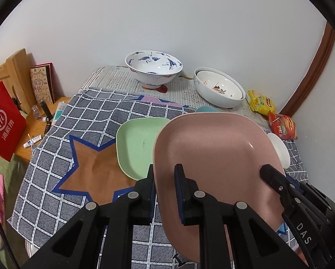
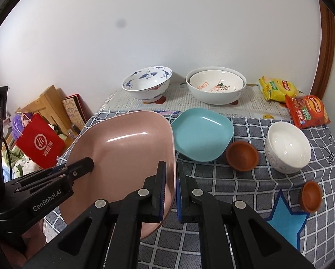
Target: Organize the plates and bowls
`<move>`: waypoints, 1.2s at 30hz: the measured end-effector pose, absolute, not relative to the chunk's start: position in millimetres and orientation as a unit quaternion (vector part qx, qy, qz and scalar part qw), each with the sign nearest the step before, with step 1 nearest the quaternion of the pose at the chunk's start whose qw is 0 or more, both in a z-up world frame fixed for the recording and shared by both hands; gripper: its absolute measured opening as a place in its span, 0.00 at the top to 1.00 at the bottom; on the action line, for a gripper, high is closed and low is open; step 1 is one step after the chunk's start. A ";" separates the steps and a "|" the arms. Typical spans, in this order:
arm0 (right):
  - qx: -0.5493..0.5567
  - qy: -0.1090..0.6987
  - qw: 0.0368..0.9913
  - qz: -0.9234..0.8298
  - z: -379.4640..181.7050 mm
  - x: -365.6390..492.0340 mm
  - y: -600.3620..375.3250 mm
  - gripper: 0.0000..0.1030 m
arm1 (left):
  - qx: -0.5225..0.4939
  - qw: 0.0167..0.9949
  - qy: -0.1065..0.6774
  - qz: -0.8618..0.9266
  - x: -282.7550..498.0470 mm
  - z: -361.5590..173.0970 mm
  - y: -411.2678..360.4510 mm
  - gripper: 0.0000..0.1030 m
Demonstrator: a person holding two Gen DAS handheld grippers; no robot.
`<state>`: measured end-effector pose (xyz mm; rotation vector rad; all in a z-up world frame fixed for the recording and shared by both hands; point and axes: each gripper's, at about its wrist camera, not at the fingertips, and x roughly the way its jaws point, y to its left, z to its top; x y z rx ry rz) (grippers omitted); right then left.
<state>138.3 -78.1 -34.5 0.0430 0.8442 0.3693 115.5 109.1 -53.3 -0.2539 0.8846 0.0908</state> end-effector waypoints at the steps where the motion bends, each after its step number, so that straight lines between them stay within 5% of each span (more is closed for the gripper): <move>1: 0.022 0.407 0.896 0.178 -34.7 136.1 -78.2 0.92 | -0.123 0.895 0.426 0.044 114.0 -53.0 109.4 0.85; 36: -0.013 0.470 0.859 0.204 -102.3 189.6 -18.8 0.92 | -0.157 0.855 0.489 0.081 164.0 -127.3 164.5 0.85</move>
